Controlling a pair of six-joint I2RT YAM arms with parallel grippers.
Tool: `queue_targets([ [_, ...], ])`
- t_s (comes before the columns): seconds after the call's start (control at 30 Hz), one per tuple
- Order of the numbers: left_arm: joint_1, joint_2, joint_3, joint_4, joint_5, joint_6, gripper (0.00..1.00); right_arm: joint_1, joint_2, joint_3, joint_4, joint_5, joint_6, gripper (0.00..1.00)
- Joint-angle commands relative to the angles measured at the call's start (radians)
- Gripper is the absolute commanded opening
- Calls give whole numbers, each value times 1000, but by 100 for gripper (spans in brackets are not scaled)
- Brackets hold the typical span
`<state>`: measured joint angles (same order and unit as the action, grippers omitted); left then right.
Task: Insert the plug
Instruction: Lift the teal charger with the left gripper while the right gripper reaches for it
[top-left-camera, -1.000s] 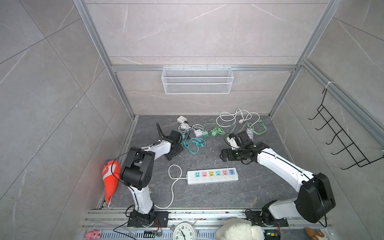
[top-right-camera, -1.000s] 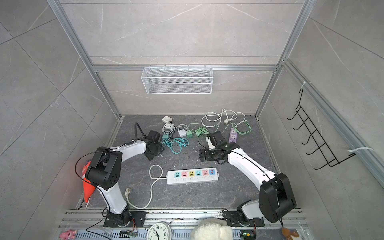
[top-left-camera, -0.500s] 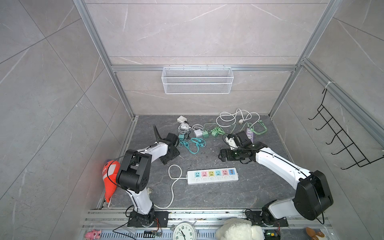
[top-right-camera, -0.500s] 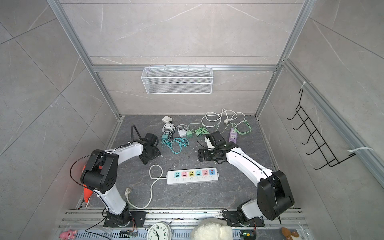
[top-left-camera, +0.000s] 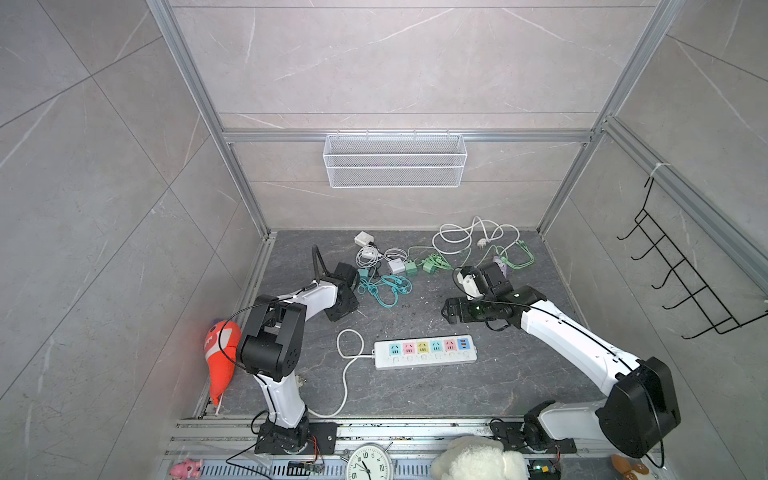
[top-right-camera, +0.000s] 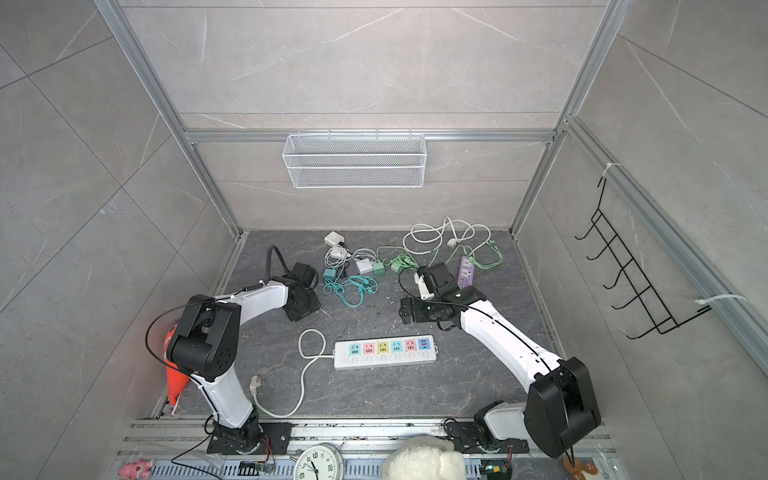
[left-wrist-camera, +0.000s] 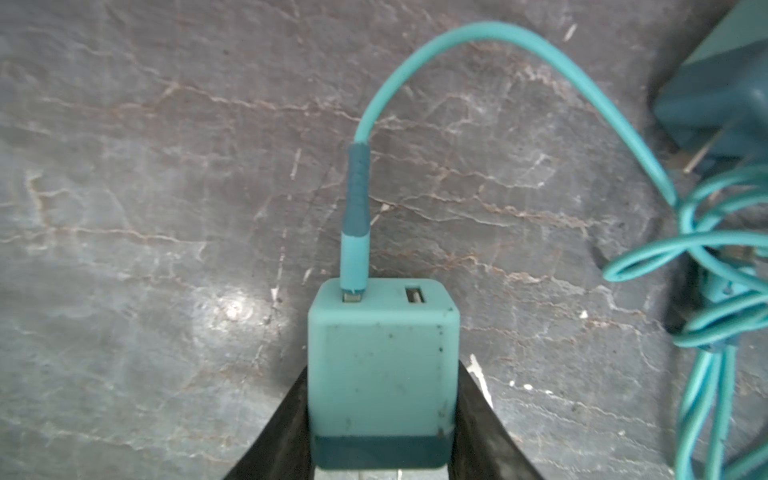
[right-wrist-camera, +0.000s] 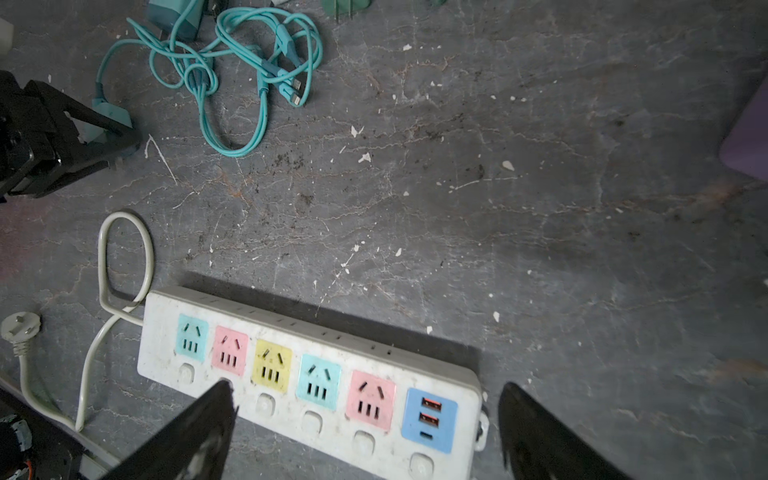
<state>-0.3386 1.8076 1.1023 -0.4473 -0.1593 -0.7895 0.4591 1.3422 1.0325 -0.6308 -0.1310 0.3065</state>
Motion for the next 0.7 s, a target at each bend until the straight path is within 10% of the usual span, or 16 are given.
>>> queue_targets([
  [0.0, -39, -83, 2, 67, 19, 130, 30, 4, -44, -22, -63, 43, 39, 99],
  [0.27, -132, -276, -146, 375, -79, 401, 26, -2, -84, -19, -144, 106, 132, 99],
  [0.67, -166, -285, -393, 1127, 121, 703, 30, -2, -78, 43, -102, -44, 154, 99],
])
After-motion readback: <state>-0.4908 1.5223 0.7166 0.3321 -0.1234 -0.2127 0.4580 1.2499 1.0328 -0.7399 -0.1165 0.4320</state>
